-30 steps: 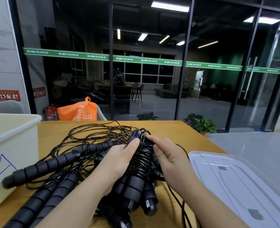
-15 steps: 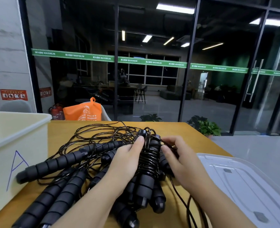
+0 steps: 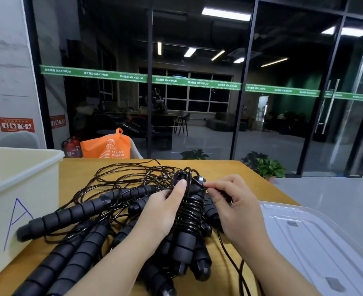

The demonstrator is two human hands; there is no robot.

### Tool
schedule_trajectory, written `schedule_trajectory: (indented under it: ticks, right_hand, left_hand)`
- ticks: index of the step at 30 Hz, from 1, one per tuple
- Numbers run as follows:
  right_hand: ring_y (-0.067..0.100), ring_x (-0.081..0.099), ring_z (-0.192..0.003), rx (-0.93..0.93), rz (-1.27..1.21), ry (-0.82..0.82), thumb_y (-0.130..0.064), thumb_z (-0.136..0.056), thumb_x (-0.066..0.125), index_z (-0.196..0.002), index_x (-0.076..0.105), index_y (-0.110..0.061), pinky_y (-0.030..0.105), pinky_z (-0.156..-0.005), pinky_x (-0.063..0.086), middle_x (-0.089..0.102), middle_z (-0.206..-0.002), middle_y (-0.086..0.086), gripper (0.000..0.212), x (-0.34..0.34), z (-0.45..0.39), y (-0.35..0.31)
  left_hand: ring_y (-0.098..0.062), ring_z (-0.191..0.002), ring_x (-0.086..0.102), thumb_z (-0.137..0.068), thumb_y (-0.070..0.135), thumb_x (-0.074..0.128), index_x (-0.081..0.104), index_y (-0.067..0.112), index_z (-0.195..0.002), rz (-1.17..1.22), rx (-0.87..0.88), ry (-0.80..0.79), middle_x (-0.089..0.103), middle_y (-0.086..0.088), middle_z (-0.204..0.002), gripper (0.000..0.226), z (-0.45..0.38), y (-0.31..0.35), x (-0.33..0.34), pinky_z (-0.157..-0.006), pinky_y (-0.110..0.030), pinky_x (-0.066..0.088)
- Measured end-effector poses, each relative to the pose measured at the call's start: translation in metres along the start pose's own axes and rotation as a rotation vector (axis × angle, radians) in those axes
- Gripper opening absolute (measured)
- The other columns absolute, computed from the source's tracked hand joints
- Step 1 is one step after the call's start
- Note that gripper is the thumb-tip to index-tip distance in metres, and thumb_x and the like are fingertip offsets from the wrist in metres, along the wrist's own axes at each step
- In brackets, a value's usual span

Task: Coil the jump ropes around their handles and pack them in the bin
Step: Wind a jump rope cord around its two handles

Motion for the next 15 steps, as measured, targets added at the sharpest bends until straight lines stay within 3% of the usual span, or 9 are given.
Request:
schedule_trajectory:
  ticks: [2,8,11,15]
  right_hand:
    - [0.002,0.055,-0.087,-0.014,-0.011,0.022,-0.005,-0.087,0.066,-0.092,0.072,-0.023,0.005,-0.073,0.04,0.057,-0.084,-0.009,0.02,0.0,0.0,-0.001]
    - [0.007,0.054,-0.083,0.042,-0.047,0.084,-0.005,-0.087,0.066,-0.094,0.069,-0.031,0.007,-0.071,0.04,0.055,-0.079,-0.005,0.027,0.003,0.005,-0.001]
    - [0.004,0.053,-0.083,0.06,0.001,0.117,-0.004,-0.088,0.066,-0.095,0.072,-0.022,0.006,-0.071,0.039,0.054,-0.078,-0.009,0.021,0.002,0.006,0.002]
    - [-0.001,0.049,-0.078,-0.042,0.053,0.112,-0.012,-0.087,0.06,-0.096,0.073,-0.012,0.003,-0.068,0.037,0.046,-0.079,-0.014,0.016,0.009,0.009,-0.01]
  left_hand:
    - [-0.028,-0.084,0.07,-0.089,0.053,0.047,0.071,0.006,-0.088,0.014,0.015,-0.007,0.073,-0.012,-0.087,0.053,0.002,0.002,0.001,-0.087,-0.046,0.054]
    - [-0.031,-0.085,0.069,-0.09,0.049,0.048,0.069,0.002,-0.09,0.044,0.042,-0.036,0.073,-0.015,-0.088,0.052,0.005,0.007,0.004,-0.085,-0.046,0.055]
    - [-0.03,-0.084,0.069,-0.089,0.048,0.05,0.068,0.001,-0.09,0.023,0.069,-0.046,0.073,-0.014,-0.088,0.051,0.006,0.009,0.006,-0.083,-0.044,0.056]
    - [-0.022,-0.071,0.068,-0.091,0.046,0.049,0.066,0.004,-0.081,0.056,0.07,-0.038,0.071,-0.008,-0.073,0.046,0.006,0.007,0.005,-0.074,-0.036,0.055]
Point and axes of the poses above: each hand's wrist, its own z-axis away from the middle knuckle, its own x-axis out of the palm, y = z × x, the point moved 4 cm from there along -z, towards the middle knuckle
